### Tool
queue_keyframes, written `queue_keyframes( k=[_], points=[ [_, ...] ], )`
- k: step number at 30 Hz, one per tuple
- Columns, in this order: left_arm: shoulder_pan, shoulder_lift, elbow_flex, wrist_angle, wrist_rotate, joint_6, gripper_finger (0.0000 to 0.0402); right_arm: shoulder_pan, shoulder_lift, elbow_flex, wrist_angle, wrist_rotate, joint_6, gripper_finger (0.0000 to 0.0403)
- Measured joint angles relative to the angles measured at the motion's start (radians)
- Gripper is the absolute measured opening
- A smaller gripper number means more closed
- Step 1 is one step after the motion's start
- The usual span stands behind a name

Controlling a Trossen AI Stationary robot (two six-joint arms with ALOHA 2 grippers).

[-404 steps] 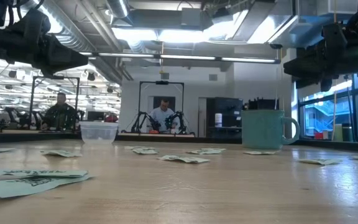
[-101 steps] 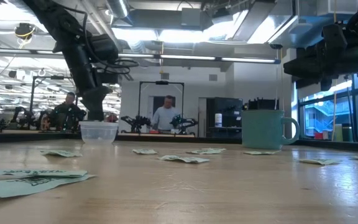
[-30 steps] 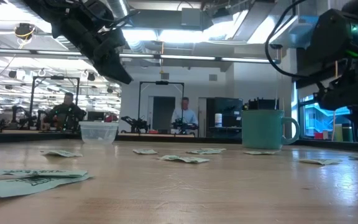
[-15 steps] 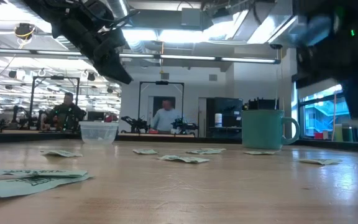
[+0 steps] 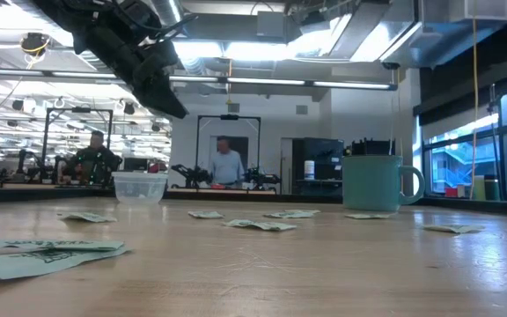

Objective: Pick and place Stevia / Truvia into bins
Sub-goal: Put the stevia packet into the bottom transparent container

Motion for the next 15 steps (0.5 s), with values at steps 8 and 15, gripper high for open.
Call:
queue_keyframes(
  k=[8,15],
  points=[
    [0.0,0.0,0.0,0.001,0.0,0.019,0.0079,0.137,0.157,-0.006,0.148,0.032,0.203,0.0],
    [0.0,0.0,0.0,0.001,0.0,0.019,0.0077,0.138,0.257,-0.006,0.193,0.044,0.188,0.0]
  ],
)
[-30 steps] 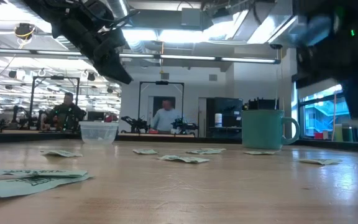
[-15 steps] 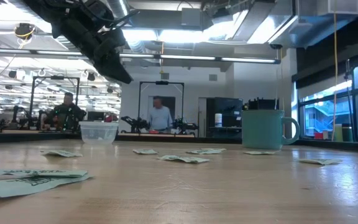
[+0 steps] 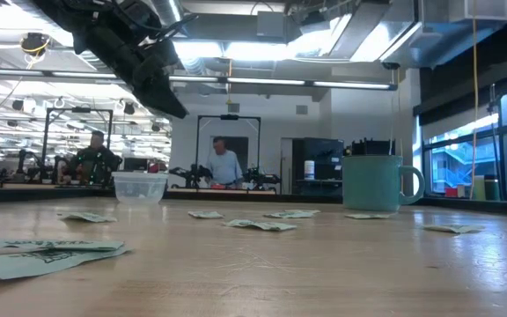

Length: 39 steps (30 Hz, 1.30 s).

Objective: Pick and place Stevia / Truvia into bins
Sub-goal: Put the stevia packet into the bottom transparent container

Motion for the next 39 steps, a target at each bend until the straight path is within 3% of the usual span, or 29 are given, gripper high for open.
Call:
queue_keyframes(
  k=[8,25,30,39],
  points=[
    [0.0,0.0,0.0,0.007,0.0,0.0,0.0078,0.0,0.059,0.0,0.021,-0.001,-0.012,0.0009],
    [0.0,0.0,0.0,0.008,0.001,-0.011,0.0079,0.0,0.06,0.0,0.025,-0.003,-0.041,0.0014],
    [0.0,0.0,0.0,0.008,0.002,-0.03,0.0081,0.0,0.06,0.0,0.028,-0.008,-0.06,0.0044],
    [0.0,0.0,0.0,0.008,0.001,-0.035,0.0077,0.0,0.046,0.0,0.025,-0.105,-0.062,0.0107]
  ],
)
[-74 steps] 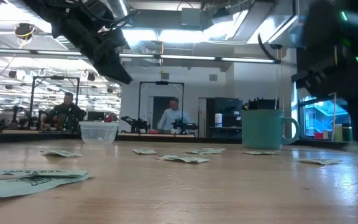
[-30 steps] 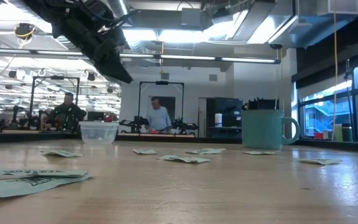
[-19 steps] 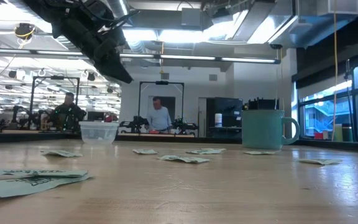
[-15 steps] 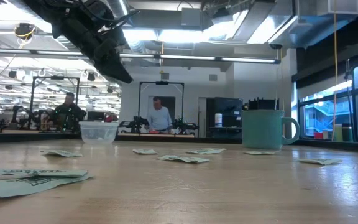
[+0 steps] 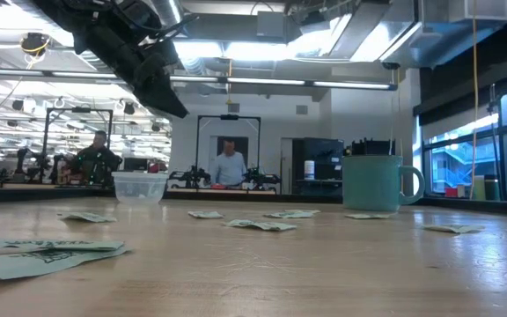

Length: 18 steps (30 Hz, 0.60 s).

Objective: Pick and place Stevia / Truvia into bins
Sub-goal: Put the stevia packet into the bottom transparent container

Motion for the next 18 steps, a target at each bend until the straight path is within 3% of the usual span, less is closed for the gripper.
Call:
queue_keyframes(
  k=[5,10,14,18],
  points=[
    [0.0,-0.001,0.0,0.013,0.0,0.001,0.008,0.0,-0.043,0.061,-0.143,0.0,0.033,0.011],
    [0.0,-0.022,-0.001,0.096,0.012,0.001,0.0079,-0.011,-0.063,0.229,-0.438,0.022,0.07,0.011],
    [-0.001,-0.045,-0.001,0.123,0.054,0.006,0.008,-0.035,-0.064,0.333,-0.681,0.262,0.005,0.011],
    [-0.014,-0.061,-0.001,0.113,0.12,-0.006,0.0084,-0.082,-0.064,0.363,-0.725,0.516,-0.138,0.011]
  ],
)
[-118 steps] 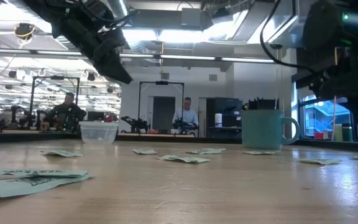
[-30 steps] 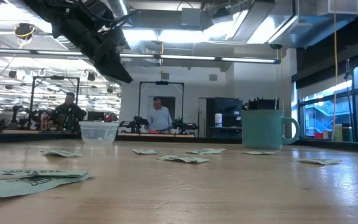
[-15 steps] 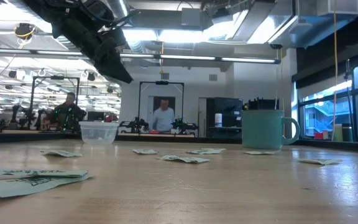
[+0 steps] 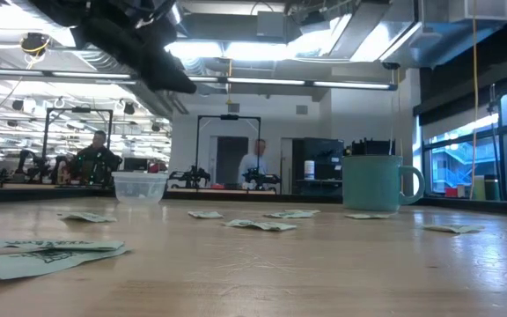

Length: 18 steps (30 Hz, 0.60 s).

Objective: Pick and place Stevia / Truvia into bins
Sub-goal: Put the stevia packet into the bottom transparent container

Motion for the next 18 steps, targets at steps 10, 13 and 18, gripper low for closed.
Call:
queue_keyframes(
  k=[10,13,18],
  points=[
    [-0.139,-0.006,0.0,-0.204,0.147,0.064,0.0096,-0.269,0.005,-0.002,0.041,0.025,-0.43,0.011],
    [-0.206,-0.006,-0.005,-0.24,0.146,0.074,0.0098,-0.343,0.005,-0.002,0.109,0.012,-0.586,0.011],
    [-0.334,-0.005,-0.046,-0.233,0.144,0.125,0.0098,-0.432,0.028,-0.002,0.211,-0.029,-0.799,0.011]
  ],
)
